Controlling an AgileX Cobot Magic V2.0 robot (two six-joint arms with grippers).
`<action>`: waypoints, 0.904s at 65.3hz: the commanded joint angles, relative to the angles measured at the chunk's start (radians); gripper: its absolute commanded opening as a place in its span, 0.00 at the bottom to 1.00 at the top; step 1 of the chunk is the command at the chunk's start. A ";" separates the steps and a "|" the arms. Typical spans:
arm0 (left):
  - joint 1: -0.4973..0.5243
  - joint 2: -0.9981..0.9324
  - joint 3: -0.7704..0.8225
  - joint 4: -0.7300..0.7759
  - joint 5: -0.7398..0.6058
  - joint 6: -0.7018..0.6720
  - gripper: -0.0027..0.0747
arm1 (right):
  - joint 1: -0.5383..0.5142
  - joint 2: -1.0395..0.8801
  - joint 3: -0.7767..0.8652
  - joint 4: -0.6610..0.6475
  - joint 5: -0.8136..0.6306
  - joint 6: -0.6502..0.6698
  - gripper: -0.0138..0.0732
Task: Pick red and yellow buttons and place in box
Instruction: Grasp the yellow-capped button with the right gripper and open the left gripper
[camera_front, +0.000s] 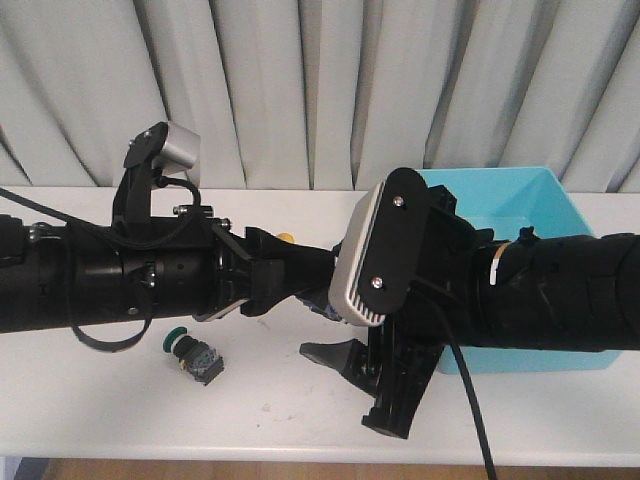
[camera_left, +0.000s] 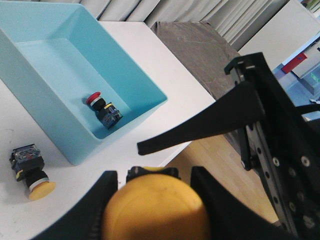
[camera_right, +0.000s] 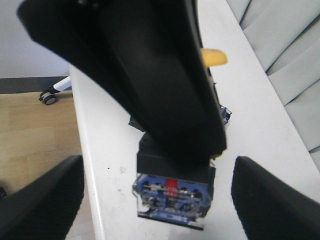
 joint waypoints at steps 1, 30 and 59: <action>-0.005 -0.025 -0.026 -0.059 0.000 -0.009 0.25 | 0.001 -0.017 -0.024 0.019 -0.059 -0.014 0.81; -0.005 -0.025 -0.026 -0.064 0.001 -0.008 0.25 | 0.001 -0.017 -0.024 0.019 -0.040 -0.013 0.38; -0.005 -0.025 -0.026 -0.027 0.001 0.048 0.70 | 0.001 -0.017 -0.024 0.019 -0.012 -0.009 0.35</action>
